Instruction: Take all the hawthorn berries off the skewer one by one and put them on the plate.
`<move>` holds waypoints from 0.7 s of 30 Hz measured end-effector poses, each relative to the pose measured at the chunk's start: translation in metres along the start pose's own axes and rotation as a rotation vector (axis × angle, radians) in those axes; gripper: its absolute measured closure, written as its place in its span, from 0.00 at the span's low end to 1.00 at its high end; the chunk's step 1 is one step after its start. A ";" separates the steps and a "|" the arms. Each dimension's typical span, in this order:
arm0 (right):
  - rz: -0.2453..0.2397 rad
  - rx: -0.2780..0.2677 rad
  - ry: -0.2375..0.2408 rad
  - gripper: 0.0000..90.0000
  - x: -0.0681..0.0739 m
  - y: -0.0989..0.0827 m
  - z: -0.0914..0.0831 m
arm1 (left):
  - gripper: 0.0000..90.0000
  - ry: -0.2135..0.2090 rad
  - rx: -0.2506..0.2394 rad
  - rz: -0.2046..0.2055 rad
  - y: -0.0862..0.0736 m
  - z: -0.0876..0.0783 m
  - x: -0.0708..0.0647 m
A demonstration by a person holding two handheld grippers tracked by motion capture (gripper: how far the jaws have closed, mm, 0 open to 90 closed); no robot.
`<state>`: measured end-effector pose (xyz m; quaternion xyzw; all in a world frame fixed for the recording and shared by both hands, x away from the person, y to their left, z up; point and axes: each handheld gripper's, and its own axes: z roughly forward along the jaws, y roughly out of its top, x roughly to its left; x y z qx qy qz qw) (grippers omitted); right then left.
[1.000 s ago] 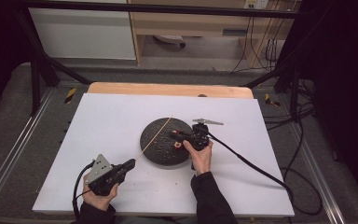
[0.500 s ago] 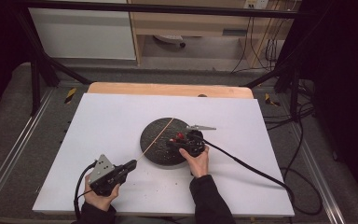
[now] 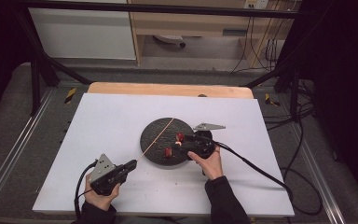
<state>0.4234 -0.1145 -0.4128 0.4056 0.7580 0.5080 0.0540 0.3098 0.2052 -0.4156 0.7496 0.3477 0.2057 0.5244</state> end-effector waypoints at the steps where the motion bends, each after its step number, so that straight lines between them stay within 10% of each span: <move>1: -0.012 0.010 -0.004 0.16 -0.001 -0.002 -0.004 | 0.98 0.000 0.004 -0.001 0.000 0.001 0.000; 21: -0.122 0.120 -0.143 0.01 -0.051 -0.068 -0.070 | 0.98 0.004 0.097 -0.022 0.018 0.028 0.008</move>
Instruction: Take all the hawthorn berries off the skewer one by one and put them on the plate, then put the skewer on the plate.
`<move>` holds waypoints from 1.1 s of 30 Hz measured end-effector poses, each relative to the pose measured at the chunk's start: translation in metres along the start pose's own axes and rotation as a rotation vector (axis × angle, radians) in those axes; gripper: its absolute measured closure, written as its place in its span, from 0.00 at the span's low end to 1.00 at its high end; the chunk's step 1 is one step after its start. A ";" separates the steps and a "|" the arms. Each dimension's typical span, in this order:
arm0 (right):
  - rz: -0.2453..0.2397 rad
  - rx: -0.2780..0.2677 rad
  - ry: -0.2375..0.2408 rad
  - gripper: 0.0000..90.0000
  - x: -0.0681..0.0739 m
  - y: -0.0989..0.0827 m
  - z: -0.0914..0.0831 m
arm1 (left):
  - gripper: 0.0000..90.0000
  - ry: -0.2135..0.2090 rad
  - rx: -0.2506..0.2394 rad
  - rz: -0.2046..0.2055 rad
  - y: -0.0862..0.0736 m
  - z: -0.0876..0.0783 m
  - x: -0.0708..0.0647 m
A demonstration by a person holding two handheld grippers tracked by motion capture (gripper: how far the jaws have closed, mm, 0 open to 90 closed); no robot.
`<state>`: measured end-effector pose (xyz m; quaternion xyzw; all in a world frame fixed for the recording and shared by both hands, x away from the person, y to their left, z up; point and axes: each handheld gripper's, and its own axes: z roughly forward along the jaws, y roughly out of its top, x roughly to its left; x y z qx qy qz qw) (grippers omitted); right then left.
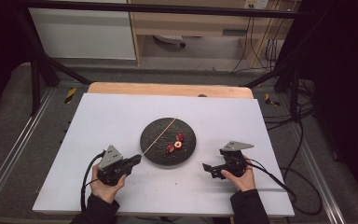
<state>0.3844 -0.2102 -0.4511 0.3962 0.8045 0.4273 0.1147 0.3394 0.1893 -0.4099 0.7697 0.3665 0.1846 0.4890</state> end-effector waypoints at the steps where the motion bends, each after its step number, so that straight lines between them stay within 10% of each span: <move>1: 0.000 0.011 0.000 0.01 -0.001 -0.003 -0.002 | 0.98 0.001 0.004 -0.001 0.002 0.002 0.000; 33: 0.005 -0.045 -0.004 0.01 -0.016 -0.024 -0.029 | 0.98 0.093 0.123 -0.005 0.022 0.072 0.006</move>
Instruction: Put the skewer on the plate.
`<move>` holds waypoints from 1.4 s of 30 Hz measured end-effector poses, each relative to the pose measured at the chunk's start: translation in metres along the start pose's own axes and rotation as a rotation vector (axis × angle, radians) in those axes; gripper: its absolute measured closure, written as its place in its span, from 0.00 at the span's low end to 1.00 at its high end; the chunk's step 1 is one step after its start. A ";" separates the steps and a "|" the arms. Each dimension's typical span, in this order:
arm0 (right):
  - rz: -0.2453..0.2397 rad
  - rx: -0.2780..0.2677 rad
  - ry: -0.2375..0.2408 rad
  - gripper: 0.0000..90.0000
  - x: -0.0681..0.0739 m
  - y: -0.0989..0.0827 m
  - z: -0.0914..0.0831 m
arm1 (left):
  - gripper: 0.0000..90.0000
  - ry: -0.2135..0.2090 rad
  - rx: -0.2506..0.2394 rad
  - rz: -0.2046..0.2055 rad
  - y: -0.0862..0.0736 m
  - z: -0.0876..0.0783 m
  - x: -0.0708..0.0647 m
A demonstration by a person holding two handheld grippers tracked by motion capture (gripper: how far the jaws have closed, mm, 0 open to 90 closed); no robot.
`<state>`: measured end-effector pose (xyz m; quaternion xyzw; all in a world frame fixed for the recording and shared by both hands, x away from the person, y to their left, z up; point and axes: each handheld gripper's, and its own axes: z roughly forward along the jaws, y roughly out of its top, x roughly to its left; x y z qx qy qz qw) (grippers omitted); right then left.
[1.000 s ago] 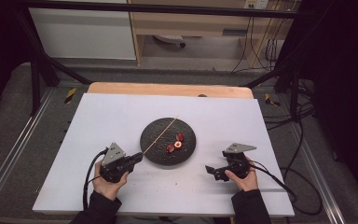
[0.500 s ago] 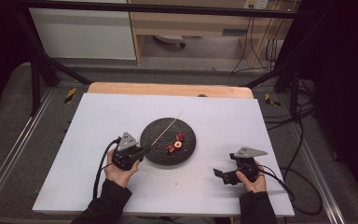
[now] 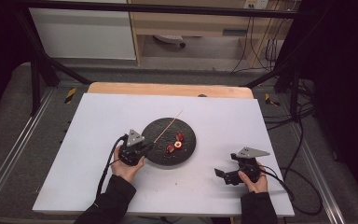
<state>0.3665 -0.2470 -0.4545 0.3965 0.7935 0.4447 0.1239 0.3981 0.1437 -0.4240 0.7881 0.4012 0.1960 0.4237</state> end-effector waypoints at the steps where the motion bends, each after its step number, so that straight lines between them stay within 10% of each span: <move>1: -0.003 -0.002 -0.001 0.01 0.000 0.000 0.000 | 0.98 0.004 0.004 0.003 0.000 0.002 -0.001; 24: -0.003 0.010 0.001 0.01 0.000 -0.002 0.002 | 0.94 0.051 0.090 0.045 -0.010 0.019 -0.013; 42: -0.001 0.017 -0.002 0.01 0.000 -0.002 0.002 | 0.46 -0.107 0.104 0.080 -0.002 -0.026 0.007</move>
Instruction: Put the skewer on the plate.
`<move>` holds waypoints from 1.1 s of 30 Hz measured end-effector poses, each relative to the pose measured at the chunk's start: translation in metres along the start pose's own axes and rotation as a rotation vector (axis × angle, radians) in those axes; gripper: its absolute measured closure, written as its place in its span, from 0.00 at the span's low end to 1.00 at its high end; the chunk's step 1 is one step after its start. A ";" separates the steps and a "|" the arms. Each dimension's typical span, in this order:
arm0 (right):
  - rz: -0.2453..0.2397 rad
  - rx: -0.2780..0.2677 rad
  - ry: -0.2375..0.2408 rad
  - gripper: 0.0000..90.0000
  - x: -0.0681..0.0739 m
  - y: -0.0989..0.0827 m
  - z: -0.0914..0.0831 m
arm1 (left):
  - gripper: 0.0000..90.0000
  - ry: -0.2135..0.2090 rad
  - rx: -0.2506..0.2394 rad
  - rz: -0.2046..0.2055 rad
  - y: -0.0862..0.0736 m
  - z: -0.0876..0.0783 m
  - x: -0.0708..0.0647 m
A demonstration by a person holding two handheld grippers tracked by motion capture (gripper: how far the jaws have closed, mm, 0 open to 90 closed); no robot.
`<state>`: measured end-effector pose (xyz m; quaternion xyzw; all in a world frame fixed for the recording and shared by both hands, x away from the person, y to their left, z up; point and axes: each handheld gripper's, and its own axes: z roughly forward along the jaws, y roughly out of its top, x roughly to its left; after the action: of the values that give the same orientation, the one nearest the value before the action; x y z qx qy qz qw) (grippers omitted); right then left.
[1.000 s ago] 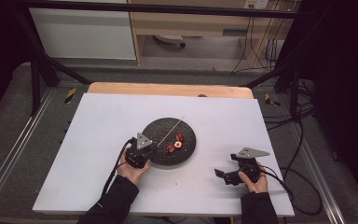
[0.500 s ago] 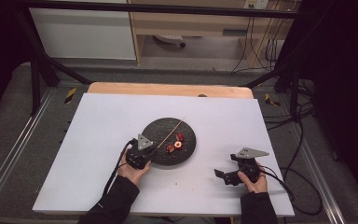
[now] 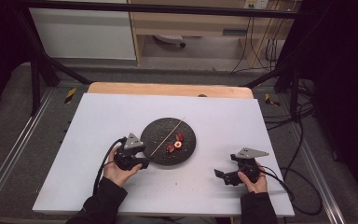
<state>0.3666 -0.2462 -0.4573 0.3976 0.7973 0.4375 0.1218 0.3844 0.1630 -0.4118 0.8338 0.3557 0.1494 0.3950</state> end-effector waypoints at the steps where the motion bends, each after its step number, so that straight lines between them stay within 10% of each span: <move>1: -0.001 -0.001 -0.001 0.01 0.000 0.000 0.000 | 0.42 -0.006 0.003 0.003 -0.001 -0.003 0.002; 13: 0.009 -0.016 0.000 0.01 -0.001 0.000 -0.002 | 0.13 0.006 0.022 0.015 -0.038 -0.036 0.029; 33: 0.015 0.006 -0.002 0.01 -0.001 -0.001 0.000 | 0.10 0.053 -0.023 -0.055 -0.095 -0.054 0.057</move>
<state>0.3661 -0.2472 -0.4580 0.4045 0.7955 0.4355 0.1178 0.3503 0.2745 -0.4511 0.8149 0.3869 0.1645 0.3990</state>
